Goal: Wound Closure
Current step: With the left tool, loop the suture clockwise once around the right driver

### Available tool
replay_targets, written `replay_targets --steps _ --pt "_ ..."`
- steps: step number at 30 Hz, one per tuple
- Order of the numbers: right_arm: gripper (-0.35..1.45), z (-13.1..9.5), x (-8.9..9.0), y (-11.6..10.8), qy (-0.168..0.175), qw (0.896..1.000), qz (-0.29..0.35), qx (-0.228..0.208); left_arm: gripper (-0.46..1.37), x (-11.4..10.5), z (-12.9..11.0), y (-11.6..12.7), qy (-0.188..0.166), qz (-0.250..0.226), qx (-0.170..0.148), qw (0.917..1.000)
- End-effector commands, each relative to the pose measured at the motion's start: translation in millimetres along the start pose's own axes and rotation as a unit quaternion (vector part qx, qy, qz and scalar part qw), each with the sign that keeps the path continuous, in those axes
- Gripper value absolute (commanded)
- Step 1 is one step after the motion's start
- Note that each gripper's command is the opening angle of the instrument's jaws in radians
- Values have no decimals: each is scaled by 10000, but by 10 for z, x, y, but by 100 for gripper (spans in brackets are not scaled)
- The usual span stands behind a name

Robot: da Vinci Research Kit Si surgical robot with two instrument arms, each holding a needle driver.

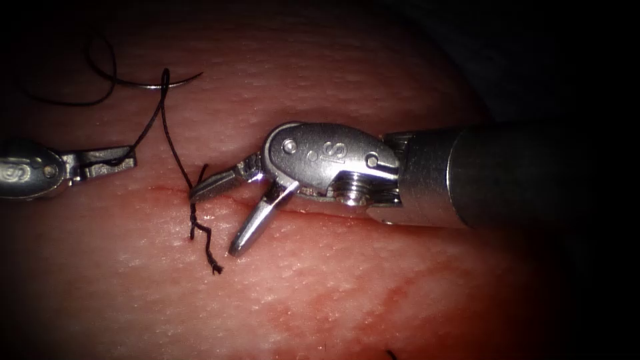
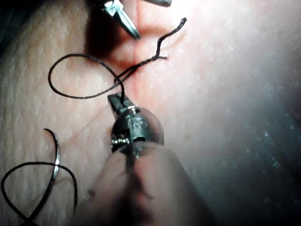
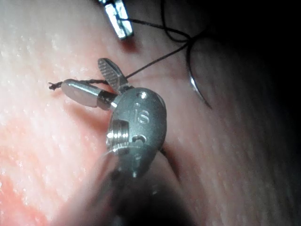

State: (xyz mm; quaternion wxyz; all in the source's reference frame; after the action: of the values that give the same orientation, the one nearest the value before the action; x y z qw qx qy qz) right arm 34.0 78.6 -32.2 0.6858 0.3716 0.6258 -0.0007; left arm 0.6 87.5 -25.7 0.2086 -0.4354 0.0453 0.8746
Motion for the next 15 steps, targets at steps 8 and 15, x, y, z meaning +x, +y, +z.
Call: replay_targets --steps 8,15 --pt "100 -14 7 8 9 9998 67 -196 -35 7 -3 -1 -15 -61 -52 10000" --pt "56 -24 4 22 122 9971 505 -555 -35 21 -11 1 -20 -115 -101 9999"
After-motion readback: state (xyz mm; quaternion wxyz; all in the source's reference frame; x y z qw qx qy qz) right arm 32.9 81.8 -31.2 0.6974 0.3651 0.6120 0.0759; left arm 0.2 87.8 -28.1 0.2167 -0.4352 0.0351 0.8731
